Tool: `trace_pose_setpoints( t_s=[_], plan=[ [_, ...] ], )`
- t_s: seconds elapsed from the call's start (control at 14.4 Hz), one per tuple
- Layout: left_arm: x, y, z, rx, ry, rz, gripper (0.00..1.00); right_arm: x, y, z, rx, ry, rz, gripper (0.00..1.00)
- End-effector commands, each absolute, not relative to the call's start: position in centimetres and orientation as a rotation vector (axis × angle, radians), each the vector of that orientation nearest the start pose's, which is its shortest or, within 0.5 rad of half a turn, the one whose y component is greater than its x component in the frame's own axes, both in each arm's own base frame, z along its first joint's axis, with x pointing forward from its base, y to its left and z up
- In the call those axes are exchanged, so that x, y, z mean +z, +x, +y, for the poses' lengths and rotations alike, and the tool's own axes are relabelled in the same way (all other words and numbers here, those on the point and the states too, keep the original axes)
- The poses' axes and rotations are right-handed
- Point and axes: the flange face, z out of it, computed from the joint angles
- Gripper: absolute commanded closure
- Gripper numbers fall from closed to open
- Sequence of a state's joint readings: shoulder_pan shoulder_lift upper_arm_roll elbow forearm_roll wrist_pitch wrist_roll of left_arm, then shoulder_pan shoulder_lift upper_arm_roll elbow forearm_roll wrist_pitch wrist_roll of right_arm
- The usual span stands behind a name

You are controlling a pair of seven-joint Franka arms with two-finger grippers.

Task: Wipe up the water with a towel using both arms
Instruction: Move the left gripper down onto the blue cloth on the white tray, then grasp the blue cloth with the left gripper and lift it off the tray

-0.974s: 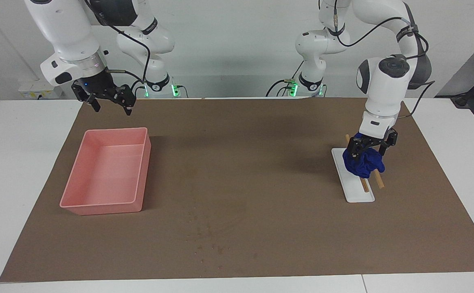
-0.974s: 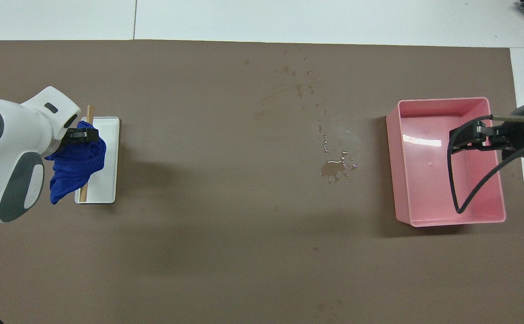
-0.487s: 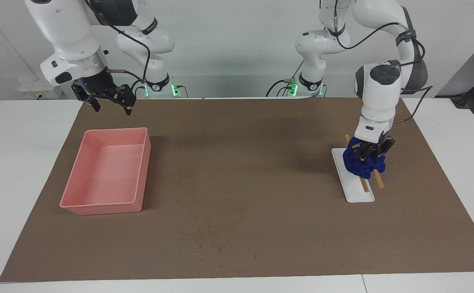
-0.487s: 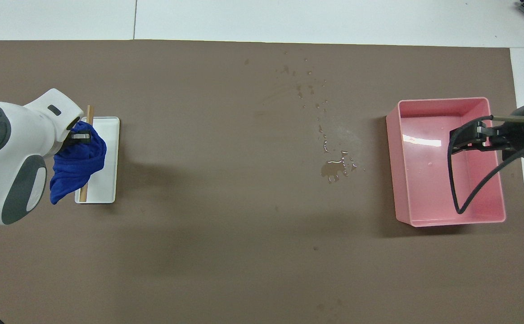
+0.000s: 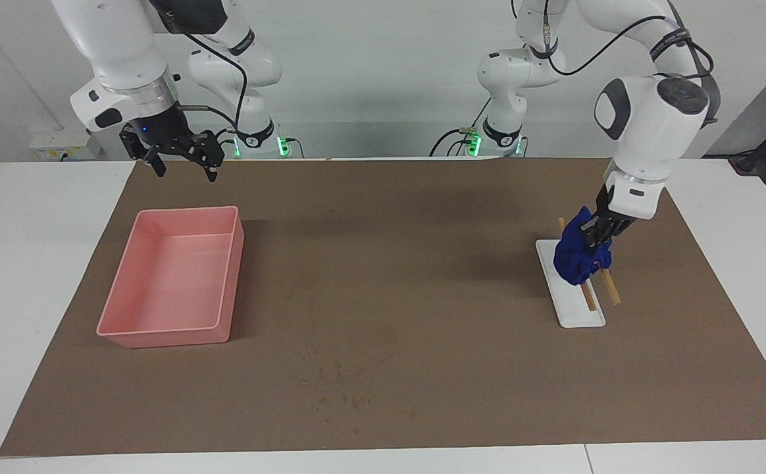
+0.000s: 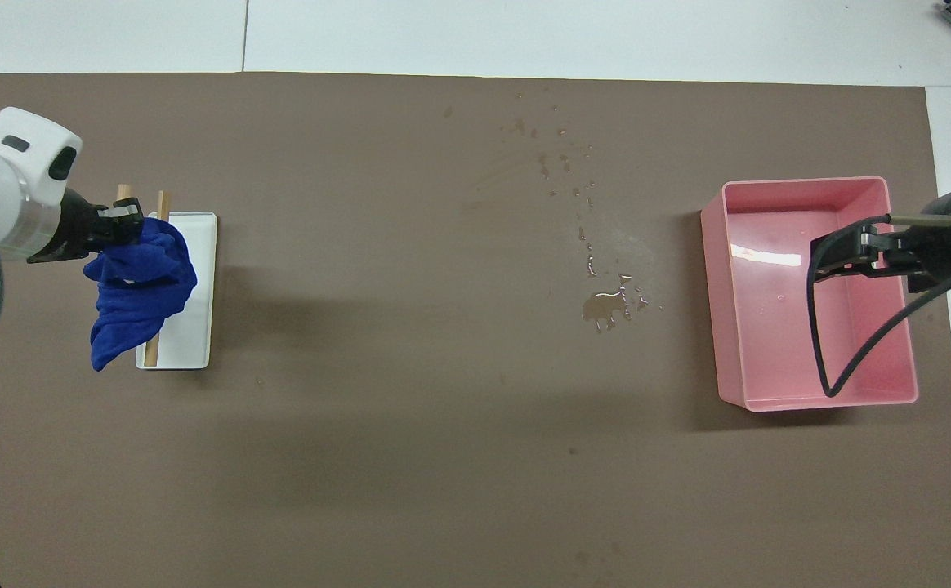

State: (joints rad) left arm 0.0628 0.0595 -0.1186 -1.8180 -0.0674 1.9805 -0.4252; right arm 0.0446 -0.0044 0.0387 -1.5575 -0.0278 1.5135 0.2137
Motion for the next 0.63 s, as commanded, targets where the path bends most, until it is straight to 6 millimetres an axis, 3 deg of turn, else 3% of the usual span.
trace_pose_setpoints(
  t_s=[0.0,0.35,0.56],
  plan=[
    [54.6,59.0,-3.2,-0.074,-3.211,-1.098,1.00,62.9,54.1,4.1,0.050,-3.154,0.199,0.00],
    [61.9,59.2,-6.7,-0.027,-3.105,-1.861,1.00,63.1,54.0,5.4,0.044,-3.156,0.180,0.00],
    [65.3,59.0,-11.3,-0.008,-3.036,-2.147,1.00,63.1,53.9,6.2,0.041,-3.156,0.197,0.00]
  ],
)
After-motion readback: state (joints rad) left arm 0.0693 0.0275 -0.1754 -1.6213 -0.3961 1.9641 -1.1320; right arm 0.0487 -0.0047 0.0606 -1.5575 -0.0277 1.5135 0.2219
